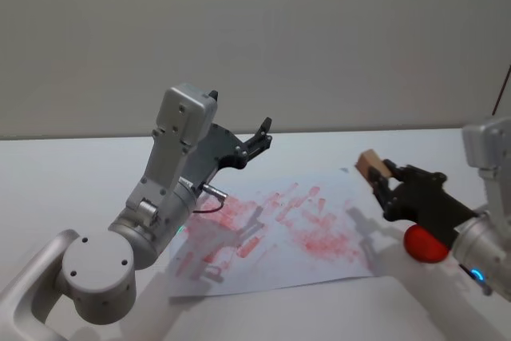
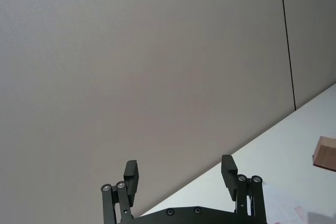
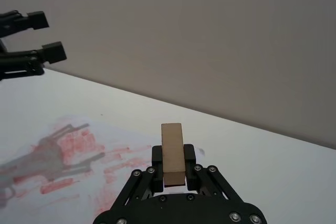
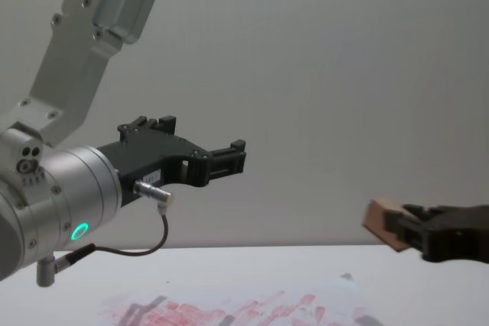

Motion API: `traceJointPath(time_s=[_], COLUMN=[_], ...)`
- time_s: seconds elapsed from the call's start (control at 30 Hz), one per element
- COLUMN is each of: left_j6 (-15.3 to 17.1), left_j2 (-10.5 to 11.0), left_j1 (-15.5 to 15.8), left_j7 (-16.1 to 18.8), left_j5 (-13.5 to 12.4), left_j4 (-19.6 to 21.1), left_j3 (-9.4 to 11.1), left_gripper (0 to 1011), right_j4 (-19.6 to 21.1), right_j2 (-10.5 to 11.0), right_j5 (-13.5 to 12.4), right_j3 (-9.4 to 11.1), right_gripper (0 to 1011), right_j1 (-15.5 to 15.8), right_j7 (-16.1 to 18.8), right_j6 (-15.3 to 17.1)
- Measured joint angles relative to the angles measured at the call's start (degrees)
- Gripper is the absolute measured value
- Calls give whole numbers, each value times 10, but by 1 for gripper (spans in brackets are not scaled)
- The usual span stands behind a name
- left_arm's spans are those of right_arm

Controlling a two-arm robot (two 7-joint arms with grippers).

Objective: Use the one hand to pick up the stamp and affix it onto the A4 paper.

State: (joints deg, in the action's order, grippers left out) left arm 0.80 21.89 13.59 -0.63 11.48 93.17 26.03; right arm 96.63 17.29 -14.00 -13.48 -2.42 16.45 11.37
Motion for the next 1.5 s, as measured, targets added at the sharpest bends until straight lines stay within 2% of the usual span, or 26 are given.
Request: traceJointPath(time_s=[0.27, 0.47, 0.6, 0.8, 1.0, 1.5], left_j6=[0, 0, 0, 0, 0, 0], left_j2=[0, 0, 0, 0, 0, 0], left_j1=[0, 0, 0, 0, 0, 0], left_j7=[0, 0, 0, 0, 0, 0], left_j5=[0, 0, 0, 0, 0, 0], left_j4=[0, 0, 0, 0, 0, 0], left_j3=[0, 0, 0, 0, 0, 0], left_gripper=[1001, 1001, 1001, 1001, 1001, 1001], right_j4=[-29, -48, -56, -72, -85, -101], right_j2=[-19, -30, -35, -41, -45, -50], right_j5=[-15, -19, -14, 8, 26, 41], right_j3=[-10, -18, -23, -34, -41, -51], right_gripper=[214, 214, 214, 214, 214, 214], right_j1=[-25, -38, -44, -52, -57, -59], right_j7=[37, 50, 53, 55, 58, 54], right_j6=[9, 39, 60, 98, 119, 134])
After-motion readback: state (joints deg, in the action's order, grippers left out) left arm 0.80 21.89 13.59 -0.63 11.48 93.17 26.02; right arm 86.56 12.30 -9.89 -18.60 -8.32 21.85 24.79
